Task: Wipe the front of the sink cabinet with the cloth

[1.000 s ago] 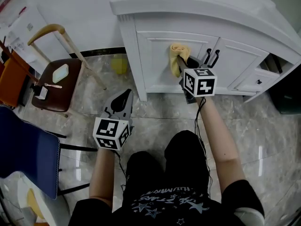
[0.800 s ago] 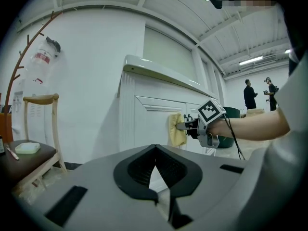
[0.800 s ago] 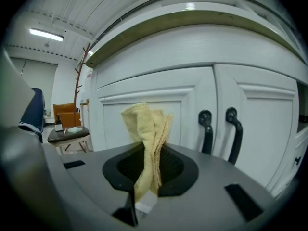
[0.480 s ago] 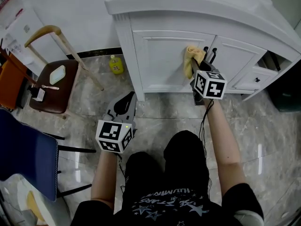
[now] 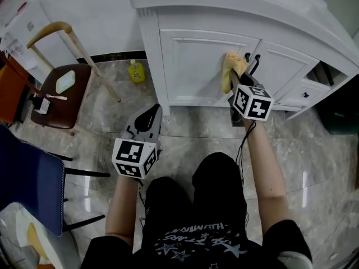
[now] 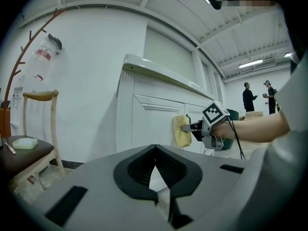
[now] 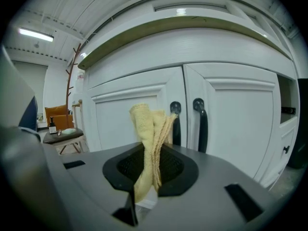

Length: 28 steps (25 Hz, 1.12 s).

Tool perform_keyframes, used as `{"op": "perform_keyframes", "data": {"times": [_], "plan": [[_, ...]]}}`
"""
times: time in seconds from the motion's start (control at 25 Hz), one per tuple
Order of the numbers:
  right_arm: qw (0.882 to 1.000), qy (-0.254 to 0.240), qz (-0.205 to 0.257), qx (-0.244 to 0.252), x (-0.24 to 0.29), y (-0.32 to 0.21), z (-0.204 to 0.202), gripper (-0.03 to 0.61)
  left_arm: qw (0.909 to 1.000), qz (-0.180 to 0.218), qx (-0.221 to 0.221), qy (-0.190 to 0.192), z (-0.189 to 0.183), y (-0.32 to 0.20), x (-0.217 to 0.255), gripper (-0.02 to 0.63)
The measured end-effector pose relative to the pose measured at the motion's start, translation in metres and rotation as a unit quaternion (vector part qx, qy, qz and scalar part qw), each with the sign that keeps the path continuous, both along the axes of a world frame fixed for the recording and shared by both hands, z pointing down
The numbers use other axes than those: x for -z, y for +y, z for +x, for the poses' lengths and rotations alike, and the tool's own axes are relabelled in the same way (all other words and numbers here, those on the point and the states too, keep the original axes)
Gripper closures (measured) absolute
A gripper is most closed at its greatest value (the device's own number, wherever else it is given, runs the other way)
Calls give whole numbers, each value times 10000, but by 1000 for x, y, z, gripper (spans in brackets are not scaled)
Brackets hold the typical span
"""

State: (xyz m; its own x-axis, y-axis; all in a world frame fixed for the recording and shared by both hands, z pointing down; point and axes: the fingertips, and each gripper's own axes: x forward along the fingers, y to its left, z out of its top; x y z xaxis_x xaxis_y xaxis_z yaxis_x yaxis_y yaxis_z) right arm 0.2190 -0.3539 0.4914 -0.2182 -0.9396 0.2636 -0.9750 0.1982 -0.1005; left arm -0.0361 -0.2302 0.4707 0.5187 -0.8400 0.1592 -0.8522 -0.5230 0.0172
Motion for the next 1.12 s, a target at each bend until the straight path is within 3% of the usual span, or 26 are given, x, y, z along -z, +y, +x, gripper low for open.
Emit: {"op": "perform_keyframes", "data": {"times": [0.24, 0.44, 0.6, 0.84, 1.12], "plan": [[9970, -44, 89, 763, -6, 9, -61, 515, 9999, -28, 125, 69, -10, -1, -4, 597], [9864, 37, 237, 1623, -24, 14, -137, 515, 9996, -76, 269, 102, -27, -5, -11, 597], [9801, 235, 280, 1951, -42, 9, -180, 515, 9989, -121, 442, 71, -43, -9, -18, 597], [9824, 320, 57, 1837, -69, -7, -205, 515, 9983, -282, 475, 179, -56, -9, -26, 597], [9910, 178, 79, 1327, -77, -11, -173, 515, 9982, -360, 459, 158, -51, -9, -35, 598]]}}
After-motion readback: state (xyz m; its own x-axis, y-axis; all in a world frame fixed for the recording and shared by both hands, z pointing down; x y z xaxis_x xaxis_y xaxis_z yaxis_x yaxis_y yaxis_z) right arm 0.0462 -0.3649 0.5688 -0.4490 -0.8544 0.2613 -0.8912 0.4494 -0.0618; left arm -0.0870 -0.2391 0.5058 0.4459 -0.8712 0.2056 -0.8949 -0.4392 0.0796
